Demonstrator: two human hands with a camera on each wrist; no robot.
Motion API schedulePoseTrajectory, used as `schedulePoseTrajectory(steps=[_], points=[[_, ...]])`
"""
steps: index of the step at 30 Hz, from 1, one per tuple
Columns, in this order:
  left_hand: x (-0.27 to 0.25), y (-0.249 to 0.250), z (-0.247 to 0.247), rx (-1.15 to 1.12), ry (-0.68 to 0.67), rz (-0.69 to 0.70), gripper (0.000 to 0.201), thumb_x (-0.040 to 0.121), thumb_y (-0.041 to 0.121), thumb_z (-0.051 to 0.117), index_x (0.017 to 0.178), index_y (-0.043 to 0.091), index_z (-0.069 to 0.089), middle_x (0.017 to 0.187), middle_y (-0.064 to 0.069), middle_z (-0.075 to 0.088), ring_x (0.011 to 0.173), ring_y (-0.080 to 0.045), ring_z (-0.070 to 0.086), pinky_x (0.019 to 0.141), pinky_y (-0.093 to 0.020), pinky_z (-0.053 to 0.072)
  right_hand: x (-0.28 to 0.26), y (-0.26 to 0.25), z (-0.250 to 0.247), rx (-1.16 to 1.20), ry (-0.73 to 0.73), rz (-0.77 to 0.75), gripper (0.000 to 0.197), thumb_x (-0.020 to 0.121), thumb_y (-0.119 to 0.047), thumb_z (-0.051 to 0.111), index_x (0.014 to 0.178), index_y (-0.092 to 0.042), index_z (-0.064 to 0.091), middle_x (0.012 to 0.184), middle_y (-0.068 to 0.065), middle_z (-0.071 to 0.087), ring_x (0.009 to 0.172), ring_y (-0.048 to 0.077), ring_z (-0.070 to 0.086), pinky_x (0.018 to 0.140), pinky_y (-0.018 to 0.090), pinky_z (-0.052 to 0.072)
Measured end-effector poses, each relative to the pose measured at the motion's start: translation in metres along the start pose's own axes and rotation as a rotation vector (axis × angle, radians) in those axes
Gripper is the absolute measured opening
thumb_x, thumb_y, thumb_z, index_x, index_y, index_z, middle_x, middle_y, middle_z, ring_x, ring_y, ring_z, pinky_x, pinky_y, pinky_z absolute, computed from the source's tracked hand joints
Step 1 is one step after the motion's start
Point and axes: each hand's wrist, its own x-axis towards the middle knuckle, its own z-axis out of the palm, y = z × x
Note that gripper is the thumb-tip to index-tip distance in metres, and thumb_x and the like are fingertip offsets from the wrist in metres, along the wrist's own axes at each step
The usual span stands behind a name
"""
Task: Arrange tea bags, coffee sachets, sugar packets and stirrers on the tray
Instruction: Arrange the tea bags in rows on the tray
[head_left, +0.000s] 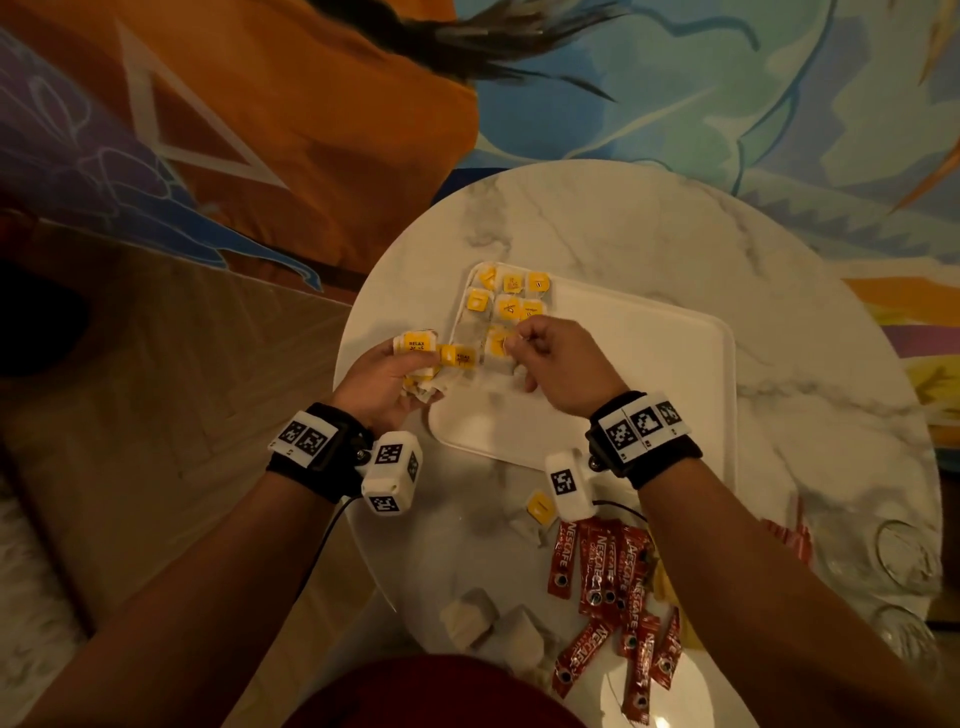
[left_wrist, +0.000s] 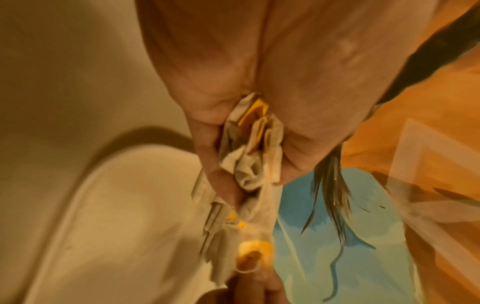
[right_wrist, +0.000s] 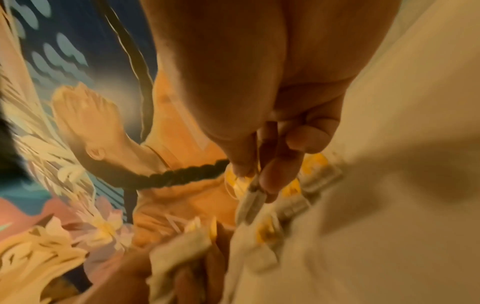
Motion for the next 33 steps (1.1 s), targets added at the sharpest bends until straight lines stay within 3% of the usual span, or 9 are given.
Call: schedulePoseTrajectory(steps=[3, 7, 10, 15, 19, 22, 25, 28, 33], points=[[0.001, -0.001, -0.003, 0.045, 0.024, -0.027, 0.027, 0.090, 0.000, 0.064, 0.114, 0.012, 0.066, 0.090, -0.008, 0.072, 0.074, -0.022, 0.073, 0.060, -0.034, 0.057, 0.002, 0.013, 0.017, -0.053, -0.081, 0.071, 0.014, 0.098, -0.027, 0.062, 0.091, -0.014, 0.065, 0.071, 0.000, 0.070, 0.048, 0.013, 0.062, 0.049, 0.021, 0.045], [-0.001, -0.001, 0.000, 0.146, 0.024, -0.087, 0.020, 0.089, 0.001, 0.066, 0.106, 0.010, 0.069, 0.098, -0.012, 0.073, 0.089, -0.028, 0.072, 0.070, -0.039, 0.058, 0.011, 0.020, 0.027, -0.134, -0.013, 0.111, 0.009, 0.096, -0.028, 0.064, 0.090, -0.021, 0.066, 0.068, -0.003, 0.069, 0.044, 0.015, 0.061, 0.046, 0.025, 0.049], [-0.003, 0.000, 0.004, 0.166, 0.003, -0.102, 0.023, 0.088, 0.001, 0.067, 0.110, 0.009, 0.069, 0.104, -0.014, 0.074, 0.094, -0.030, 0.072, 0.075, -0.040, 0.058, 0.018, 0.020, 0.028, -0.173, 0.045, 0.129, 0.012, 0.092, -0.031, 0.068, 0.082, -0.030, 0.061, 0.074, -0.003, 0.070, 0.052, 0.021, 0.065, 0.055, 0.032, 0.057], [-0.003, 0.002, 0.010, 0.109, -0.060, -0.095, 0.029, 0.091, 0.004, 0.063, 0.119, 0.006, 0.066, 0.103, -0.013, 0.074, 0.089, -0.026, 0.073, 0.067, -0.036, 0.058, 0.024, 0.025, 0.032, -0.285, 0.103, 0.152, 0.022, 0.086, -0.045, 0.065, 0.075, -0.031, 0.054, 0.078, -0.005, 0.070, 0.072, 0.020, 0.070, 0.072, 0.042, 0.059], [-0.005, 0.003, 0.015, 0.056, -0.120, -0.106, 0.021, 0.094, 0.003, 0.053, 0.110, 0.008, 0.066, 0.092, -0.008, 0.075, 0.076, -0.020, 0.073, 0.062, -0.031, 0.059, 0.013, 0.017, 0.024, -0.325, 0.157, 0.165, 0.025, 0.087, -0.053, 0.065, 0.082, -0.029, 0.058, 0.079, -0.008, 0.068, 0.077, 0.016, 0.066, 0.073, 0.033, 0.054], [-0.009, 0.004, 0.020, 0.028, -0.180, -0.087, 0.026, 0.093, -0.004, 0.047, 0.107, 0.008, 0.067, 0.092, -0.010, 0.075, 0.079, -0.023, 0.074, 0.064, -0.032, 0.060, -0.002, 0.009, 0.016, -0.226, 0.171, 0.143, 0.026, 0.088, -0.053, 0.064, 0.084, -0.028, 0.065, 0.077, -0.007, 0.071, 0.076, 0.012, 0.067, 0.071, 0.030, 0.052], [-0.013, 0.002, 0.027, 0.018, -0.214, -0.066, 0.034, 0.090, -0.008, 0.050, 0.119, 0.003, 0.064, 0.103, -0.015, 0.074, 0.089, -0.029, 0.073, 0.067, -0.036, 0.060, -0.022, -0.003, 0.015, 0.074, 0.055, 0.147, 0.024, 0.091, -0.045, 0.068, 0.090, -0.022, 0.073, 0.075, -0.005, 0.072, 0.063, 0.005, 0.066, 0.060, 0.029, 0.050], [-0.014, -0.002, 0.034, 0.020, -0.258, -0.061, 0.046, 0.085, -0.005, 0.056, 0.131, -0.002, 0.059, 0.121, -0.023, 0.068, 0.103, -0.035, 0.069, 0.077, -0.041, 0.061, -0.035, -0.003, 0.021, 0.184, -0.019, 0.100, 0.019, 0.089, -0.032, 0.075, 0.096, -0.015, 0.073, 0.081, 0.008, 0.070, 0.056, 0.004, 0.058, 0.051, 0.024, 0.049], [-0.011, -0.006, 0.038, 0.028, -0.212, -0.061, 0.039, 0.089, -0.006, 0.053, 0.127, -0.001, 0.062, 0.114, -0.021, 0.070, 0.094, -0.033, 0.070, 0.077, -0.040, 0.061, -0.041, 0.004, 0.011, 0.201, 0.016, 0.104, 0.015, 0.088, -0.019, 0.076, 0.098, -0.008, 0.072, 0.088, 0.010, 0.069, 0.053, 0.005, 0.058, 0.053, 0.021, 0.047]])
